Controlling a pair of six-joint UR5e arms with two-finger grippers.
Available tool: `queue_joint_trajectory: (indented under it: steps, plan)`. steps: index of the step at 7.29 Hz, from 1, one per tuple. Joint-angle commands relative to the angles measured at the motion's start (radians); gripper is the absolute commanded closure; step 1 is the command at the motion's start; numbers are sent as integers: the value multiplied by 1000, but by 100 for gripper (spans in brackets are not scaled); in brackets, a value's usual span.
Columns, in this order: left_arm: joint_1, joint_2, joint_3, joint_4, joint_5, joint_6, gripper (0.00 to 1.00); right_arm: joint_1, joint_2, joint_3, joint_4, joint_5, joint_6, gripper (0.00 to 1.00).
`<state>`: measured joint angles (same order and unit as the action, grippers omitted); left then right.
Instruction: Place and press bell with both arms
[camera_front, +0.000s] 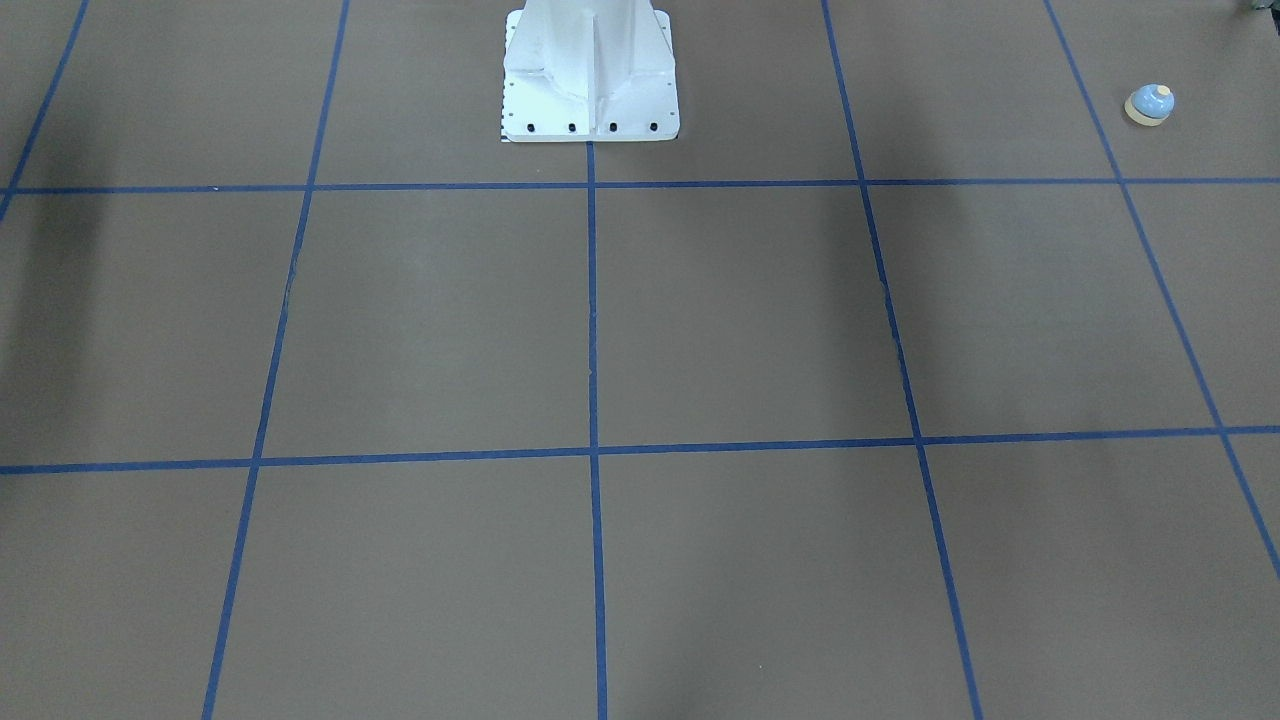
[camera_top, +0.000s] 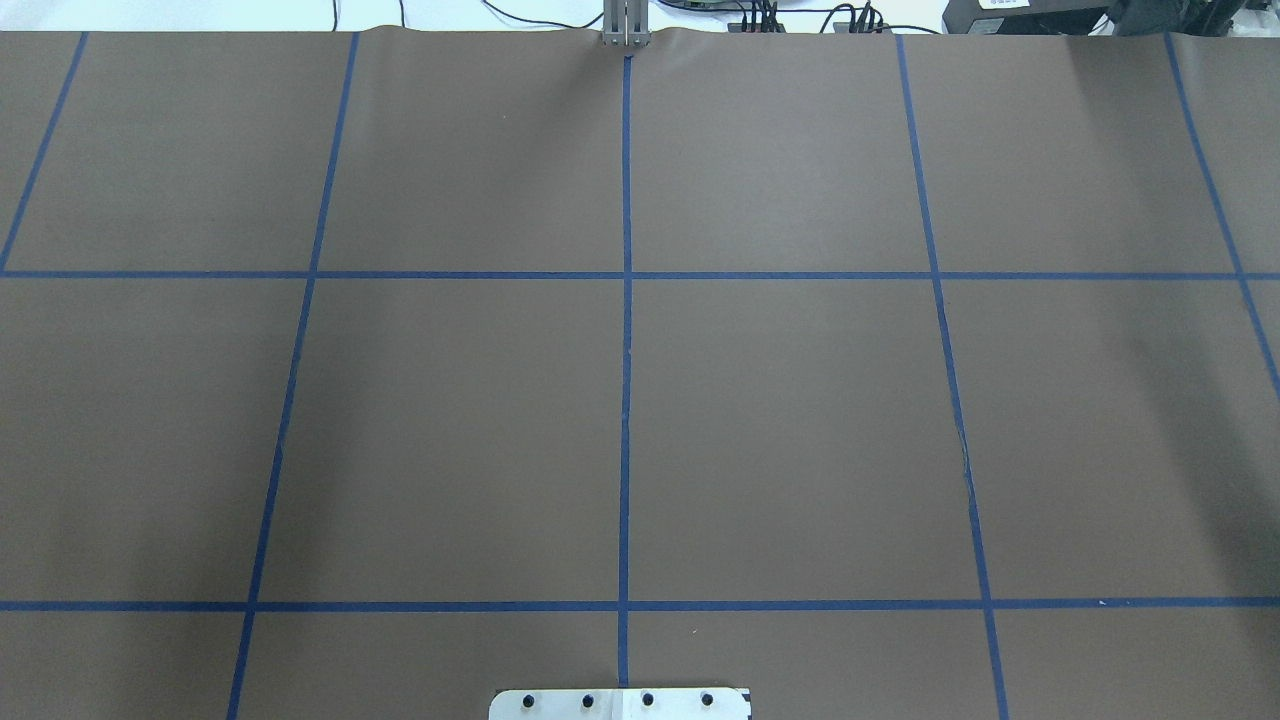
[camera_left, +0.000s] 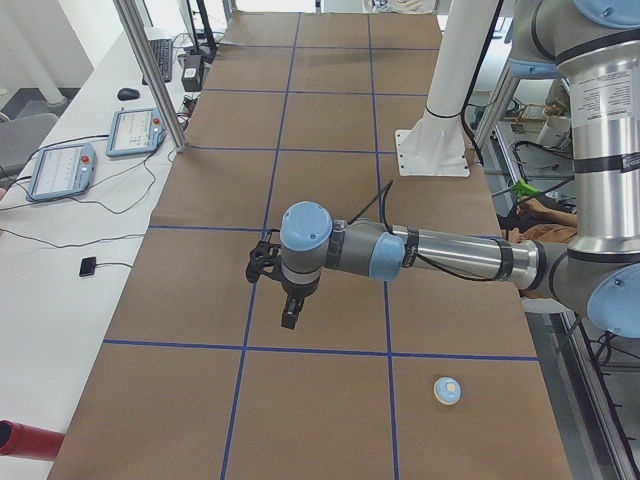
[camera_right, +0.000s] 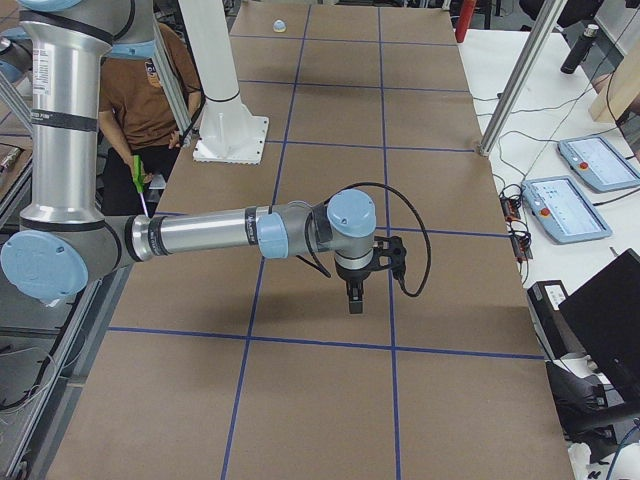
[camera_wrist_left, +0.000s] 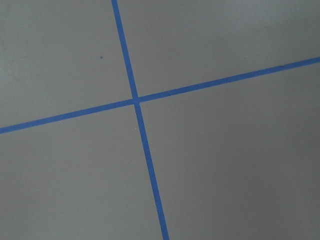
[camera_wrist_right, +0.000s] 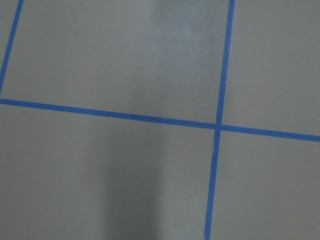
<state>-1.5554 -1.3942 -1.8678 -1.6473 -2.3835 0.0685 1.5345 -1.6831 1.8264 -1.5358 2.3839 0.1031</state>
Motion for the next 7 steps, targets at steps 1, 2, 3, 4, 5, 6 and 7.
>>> queue_joint_trajectory:
  steps: [1,2,3,4,5,6,7]
  plan:
    - [3,20,-17,-12,1,4,0,-2,-13,-2,0,6,1,0]
    - [1,44,-30,-20,-3,4,0,-5,-15,-4,0,6,1,0]
    - [1,49,-46,-19,3,2,0,-5,-15,-6,3,6,0,0]
    - [3,49,-48,-19,3,-1,0,-5,-18,-10,6,8,0,0]
    - [4,47,-45,-16,3,-1,0,-5,-24,-13,9,18,-2,0]
    - [4,57,-41,-16,-3,5,0,-5,-27,-19,9,27,-5,0]
    - [6,99,-33,-17,0,11,0,-5,-27,-27,11,32,-8,0]
